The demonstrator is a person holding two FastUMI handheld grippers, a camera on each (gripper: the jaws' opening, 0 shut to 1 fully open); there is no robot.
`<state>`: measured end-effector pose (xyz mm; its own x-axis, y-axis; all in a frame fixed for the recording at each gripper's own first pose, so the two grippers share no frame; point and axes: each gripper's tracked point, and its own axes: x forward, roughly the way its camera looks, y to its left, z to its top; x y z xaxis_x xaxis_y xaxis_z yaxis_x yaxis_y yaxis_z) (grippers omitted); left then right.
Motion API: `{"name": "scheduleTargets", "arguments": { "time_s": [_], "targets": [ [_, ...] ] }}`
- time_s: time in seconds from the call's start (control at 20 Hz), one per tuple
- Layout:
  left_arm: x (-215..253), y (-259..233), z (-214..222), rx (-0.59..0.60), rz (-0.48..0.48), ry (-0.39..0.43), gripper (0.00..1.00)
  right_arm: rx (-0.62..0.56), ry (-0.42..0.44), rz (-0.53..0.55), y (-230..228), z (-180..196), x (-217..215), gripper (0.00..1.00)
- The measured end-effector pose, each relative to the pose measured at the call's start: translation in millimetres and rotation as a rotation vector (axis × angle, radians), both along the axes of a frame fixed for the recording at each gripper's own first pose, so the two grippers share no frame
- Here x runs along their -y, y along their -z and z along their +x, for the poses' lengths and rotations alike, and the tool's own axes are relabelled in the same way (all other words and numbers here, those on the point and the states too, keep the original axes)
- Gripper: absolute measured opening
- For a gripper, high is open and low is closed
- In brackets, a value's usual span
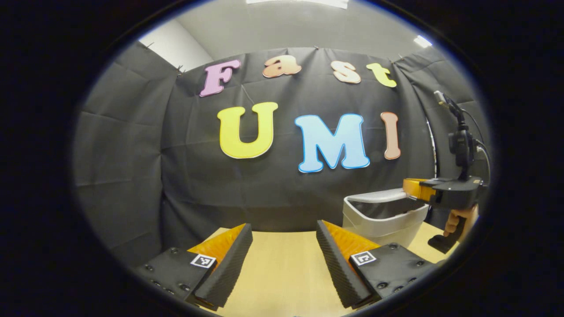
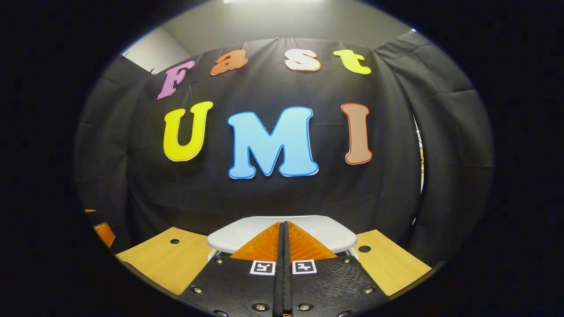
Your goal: Press the lid of the desktop garbage bin to open it, pick up the crumpled paper on the desktop and throw it into the bin, then pick up the pop can on the desktop and drop it into the bin, and finally close the garbage bin lid.
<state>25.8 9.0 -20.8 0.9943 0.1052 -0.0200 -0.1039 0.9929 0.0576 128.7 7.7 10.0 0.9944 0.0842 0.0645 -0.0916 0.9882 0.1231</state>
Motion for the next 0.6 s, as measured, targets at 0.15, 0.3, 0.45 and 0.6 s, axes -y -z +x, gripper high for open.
{"name": "scheduleTargets", "arguments": {
  "time_s": [0.15,0.3,0.45,0.6],
  "targets": [
    [2.4,1.0,-2.0,0.003,-0.002,-0.001,0.97,0.036,0.01,-0.006,-11.5,-8.1,3.6,0.0],
    [6.6,1.1,-3.0,0.004,-0.011,0.006,0.97,0.069,0.02,-0.035,-22.1,-15.3,6.7,0.0],
    [10.7,1.7,-5.7,0.004,-0.019,0.01,0.98,0.087,0.022,-0.062,-26.9,-22.7,7.1,0.0],
    [11.9,3.7,-10.3,0.004,-0.024,0.008,0.97,0.088,0.017,-0.076,-26.9,-31.8,8.0,0.0]
  ]
}}
